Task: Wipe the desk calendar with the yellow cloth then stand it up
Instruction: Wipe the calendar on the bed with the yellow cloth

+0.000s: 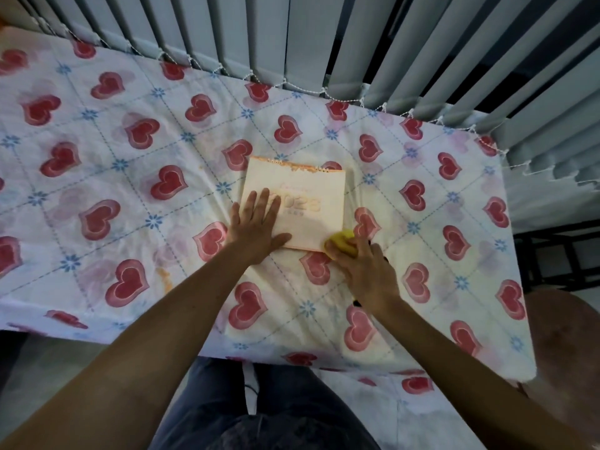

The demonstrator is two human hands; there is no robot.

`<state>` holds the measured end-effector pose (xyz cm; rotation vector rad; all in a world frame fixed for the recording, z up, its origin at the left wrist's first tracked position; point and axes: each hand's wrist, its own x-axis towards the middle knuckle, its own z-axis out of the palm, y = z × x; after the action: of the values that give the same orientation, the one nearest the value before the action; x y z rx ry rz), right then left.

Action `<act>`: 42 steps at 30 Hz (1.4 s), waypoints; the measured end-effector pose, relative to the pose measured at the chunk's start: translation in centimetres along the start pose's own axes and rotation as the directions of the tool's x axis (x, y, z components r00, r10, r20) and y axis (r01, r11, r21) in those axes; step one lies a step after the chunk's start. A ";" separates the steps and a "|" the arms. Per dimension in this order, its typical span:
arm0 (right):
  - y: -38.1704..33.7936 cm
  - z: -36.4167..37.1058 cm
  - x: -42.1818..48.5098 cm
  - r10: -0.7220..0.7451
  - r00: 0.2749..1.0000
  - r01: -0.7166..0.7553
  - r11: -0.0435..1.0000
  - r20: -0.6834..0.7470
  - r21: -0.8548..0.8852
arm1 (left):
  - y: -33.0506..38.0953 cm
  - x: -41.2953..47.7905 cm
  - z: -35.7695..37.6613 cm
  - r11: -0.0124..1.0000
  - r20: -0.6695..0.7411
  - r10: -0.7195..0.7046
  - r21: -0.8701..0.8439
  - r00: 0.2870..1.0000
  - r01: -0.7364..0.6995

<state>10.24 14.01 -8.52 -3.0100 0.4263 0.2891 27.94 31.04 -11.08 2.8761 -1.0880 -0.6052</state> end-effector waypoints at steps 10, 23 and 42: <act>-0.8 -3.8 11.0 0.119 0.993 -0.121 0.988 -0.024 -0.094 | 0.0 0.0 0.5 1.000 -0.062 0.015 0.020 0.998 -0.013; -3.7 -2.3 8.7 -0.245 0.964 0.234 0.966 -0.106 -0.110 | -6.8 -3.2 1.4 0.988 -0.048 -0.127 -0.096 0.991 0.122; -8.4 -3.1 17.7 -0.161 0.981 0.170 0.983 -0.109 0.073 | -6.7 -3.4 1.5 0.982 -0.049 -0.158 -0.112 0.986 0.152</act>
<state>29.84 16.99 -8.51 -2.9638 0.1877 0.1023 29.36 38.50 -12.20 2.8828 -0.8031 -0.5633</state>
